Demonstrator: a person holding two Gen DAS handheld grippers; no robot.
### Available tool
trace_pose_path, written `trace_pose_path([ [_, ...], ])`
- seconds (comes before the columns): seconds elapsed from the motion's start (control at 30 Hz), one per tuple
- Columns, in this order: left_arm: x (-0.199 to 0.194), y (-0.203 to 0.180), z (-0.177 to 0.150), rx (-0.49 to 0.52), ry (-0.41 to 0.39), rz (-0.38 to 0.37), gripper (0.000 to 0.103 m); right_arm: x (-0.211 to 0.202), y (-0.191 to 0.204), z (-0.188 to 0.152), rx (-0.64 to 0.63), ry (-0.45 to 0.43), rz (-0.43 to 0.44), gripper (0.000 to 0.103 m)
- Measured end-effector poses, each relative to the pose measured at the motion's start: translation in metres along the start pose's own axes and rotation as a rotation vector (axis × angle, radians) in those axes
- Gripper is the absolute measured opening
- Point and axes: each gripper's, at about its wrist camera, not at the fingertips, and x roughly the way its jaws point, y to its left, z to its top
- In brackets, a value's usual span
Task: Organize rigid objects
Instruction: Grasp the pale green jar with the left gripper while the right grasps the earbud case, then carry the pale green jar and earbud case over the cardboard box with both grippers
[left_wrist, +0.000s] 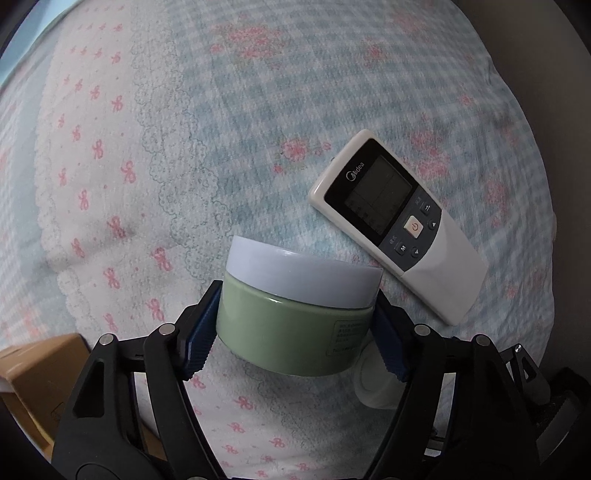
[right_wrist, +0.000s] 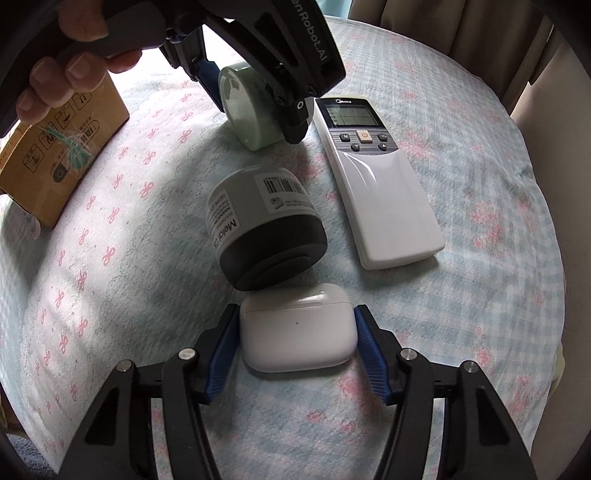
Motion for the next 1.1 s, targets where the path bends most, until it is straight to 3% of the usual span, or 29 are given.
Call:
trace_pose_path([
  [0.43,-0.032,0.011,-0.008,-0.037,-0.076,-0.04,0.071,-0.029,-0.016,-0.009,0.095,-0.005,-0.042,0.057],
  [0.6,-0.061,0.011,-0.014,-0.054,-0.118,-0.06,0.071,-0.047,-0.012,0.002,0.148,-0.021,-0.049,0.057],
  [0.67,-0.075,-0.001,-0.017,-0.059,-0.133,-0.064,0.071,-0.052,0.009,0.002,0.169,-0.027,-0.057,0.057],
  [0.87,-0.135,0.016,-0.042,-0.089,-0.208,-0.085,0.071,-0.085,0.007,0.017,0.218,-0.053,-0.068,0.057],
  [1.1,-0.196,0.048,-0.099,-0.147,-0.286,-0.112,0.071,-0.139,0.013,0.04,0.253,-0.105,-0.081,0.057],
])
